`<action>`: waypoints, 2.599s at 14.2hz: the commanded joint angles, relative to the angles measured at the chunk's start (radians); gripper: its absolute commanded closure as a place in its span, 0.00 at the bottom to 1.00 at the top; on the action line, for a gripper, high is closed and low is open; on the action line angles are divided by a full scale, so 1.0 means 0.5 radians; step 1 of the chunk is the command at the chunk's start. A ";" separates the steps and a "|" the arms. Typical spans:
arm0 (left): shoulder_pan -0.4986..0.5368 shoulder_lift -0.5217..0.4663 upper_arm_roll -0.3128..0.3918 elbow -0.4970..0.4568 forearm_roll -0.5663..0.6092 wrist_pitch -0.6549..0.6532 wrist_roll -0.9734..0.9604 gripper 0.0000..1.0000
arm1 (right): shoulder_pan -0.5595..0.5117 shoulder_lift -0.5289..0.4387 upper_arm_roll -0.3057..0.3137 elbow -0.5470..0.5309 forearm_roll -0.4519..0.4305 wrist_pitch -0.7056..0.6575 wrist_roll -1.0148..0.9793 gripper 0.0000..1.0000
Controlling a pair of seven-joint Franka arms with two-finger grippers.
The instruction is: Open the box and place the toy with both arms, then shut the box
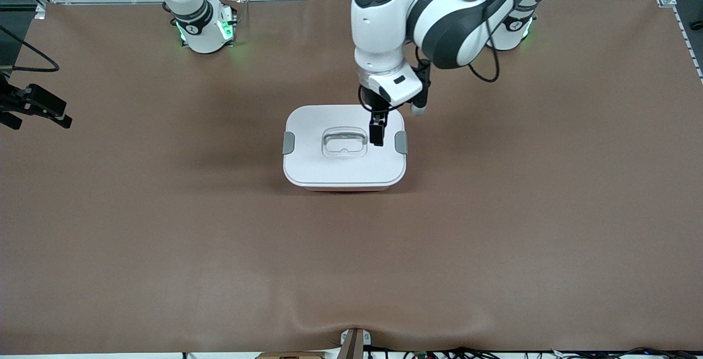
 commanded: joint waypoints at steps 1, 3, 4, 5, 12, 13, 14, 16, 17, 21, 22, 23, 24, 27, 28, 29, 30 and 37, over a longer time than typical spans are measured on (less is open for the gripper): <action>0.153 -0.142 -0.016 -0.037 -0.208 -0.138 0.536 0.00 | -0.003 0.005 -0.005 0.015 -0.002 -0.006 0.027 0.00; 0.251 -0.241 -0.013 -0.040 -0.306 -0.325 0.862 0.00 | 0.003 0.008 -0.008 0.015 -0.002 -0.006 0.024 0.00; 0.306 -0.271 -0.013 -0.037 -0.337 -0.369 0.994 0.00 | 0.000 0.008 -0.008 0.012 -0.002 -0.003 0.024 0.00; 0.358 -0.296 -0.013 -0.037 -0.356 -0.390 1.120 0.00 | 0.000 0.008 -0.008 0.015 -0.002 -0.003 0.024 0.00; 0.712 -0.449 -0.007 0.006 -0.469 -0.550 2.185 0.00 | 0.003 0.008 -0.008 0.003 -0.002 -0.009 0.030 0.00; 0.760 -0.465 -0.004 0.037 -0.479 -0.581 2.308 0.00 | 0.009 0.011 -0.008 0.000 -0.002 -0.006 0.024 0.00; 0.837 -0.468 -0.007 0.073 -0.479 -0.648 2.479 0.00 | 0.015 0.011 -0.005 0.000 -0.002 -0.006 0.024 0.00; 0.954 -0.483 -0.004 0.147 -0.485 -0.767 2.792 0.00 | 0.012 0.008 -0.005 0.003 -0.002 -0.009 0.024 0.00; 0.939 -0.532 0.075 0.138 -0.524 -0.786 2.915 0.00 | 0.009 0.005 -0.005 0.003 -0.002 -0.012 0.024 0.00; 0.513 -0.722 0.808 0.074 -0.709 -0.893 3.415 0.00 | 0.015 0.005 -0.005 0.003 -0.005 -0.015 0.021 0.00; 0.485 -0.741 0.882 0.080 -0.706 -0.918 3.538 0.00 | 0.015 0.005 -0.005 0.003 -0.005 -0.015 0.021 0.00; 0.457 -0.790 0.959 0.062 -0.721 -0.921 3.615 0.00 | 0.009 0.005 -0.005 0.003 -0.005 -0.036 0.021 0.00; 0.442 -0.799 1.011 0.062 -0.767 -0.921 3.698 0.00 | 0.009 0.005 -0.005 0.006 -0.009 -0.064 0.021 0.00; 0.387 -0.870 1.113 0.043 -0.782 -0.927 4.087 0.00 | 0.000 0.005 -0.008 0.009 -0.036 -0.095 0.021 0.00; 0.350 -0.894 1.158 0.025 -0.761 -0.949 4.213 0.00 | -0.003 0.002 -0.008 0.009 -0.039 -0.098 0.021 0.00; 0.335 -0.913 1.177 0.019 -0.749 -0.992 4.293 0.00 | -0.003 0.002 -0.008 0.009 -0.039 -0.098 0.021 0.00; 0.337 -0.937 1.180 -0.009 -0.749 -1.001 4.321 0.00 | -0.003 0.002 -0.011 0.009 -0.039 -0.098 0.021 0.00; 0.328 -1.023 1.217 -0.080 -0.721 -0.986 4.448 0.00 | -0.006 -0.004 -0.014 0.021 -0.036 -0.196 0.021 0.00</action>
